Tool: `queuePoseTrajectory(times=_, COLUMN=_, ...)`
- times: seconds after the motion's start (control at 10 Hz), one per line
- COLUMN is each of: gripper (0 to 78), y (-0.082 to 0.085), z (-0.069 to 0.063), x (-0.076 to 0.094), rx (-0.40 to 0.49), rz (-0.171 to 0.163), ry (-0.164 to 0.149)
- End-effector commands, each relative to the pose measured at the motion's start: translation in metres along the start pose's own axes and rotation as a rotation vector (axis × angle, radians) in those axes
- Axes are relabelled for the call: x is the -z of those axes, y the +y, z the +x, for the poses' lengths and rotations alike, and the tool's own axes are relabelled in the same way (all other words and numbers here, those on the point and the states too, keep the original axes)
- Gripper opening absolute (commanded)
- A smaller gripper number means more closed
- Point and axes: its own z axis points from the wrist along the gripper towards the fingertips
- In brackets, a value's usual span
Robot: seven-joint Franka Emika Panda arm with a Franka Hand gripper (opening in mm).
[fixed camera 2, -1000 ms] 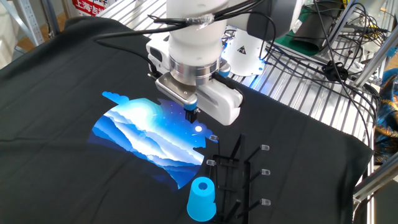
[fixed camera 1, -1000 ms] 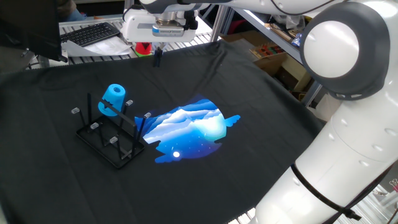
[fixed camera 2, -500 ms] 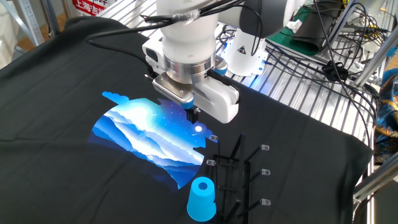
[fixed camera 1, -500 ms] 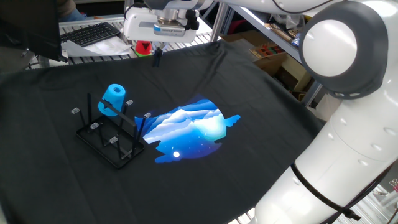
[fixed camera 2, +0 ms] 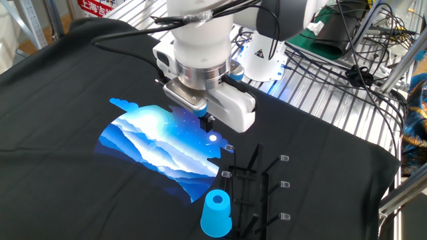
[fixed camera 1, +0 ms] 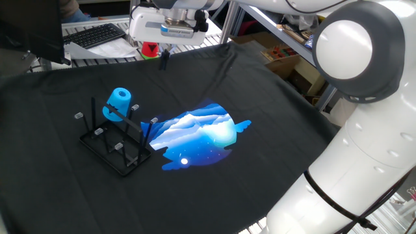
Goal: Take the cup off the cup rack
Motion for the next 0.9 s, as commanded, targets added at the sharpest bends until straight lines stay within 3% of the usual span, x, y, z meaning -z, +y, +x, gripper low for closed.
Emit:
queuePoseTrajectory(times=0.1, gripper=0.0, y=0.0003, z=-0.0004, x=0.0016, rx=-0.009, rz=0.003, ry=-0.003)
queuePoseTrajectory(times=0.9, gripper=0.0, y=0.0003, z=-0.0004, x=0.0016, rx=-0.016, rz=-0.007, ry=0.005)
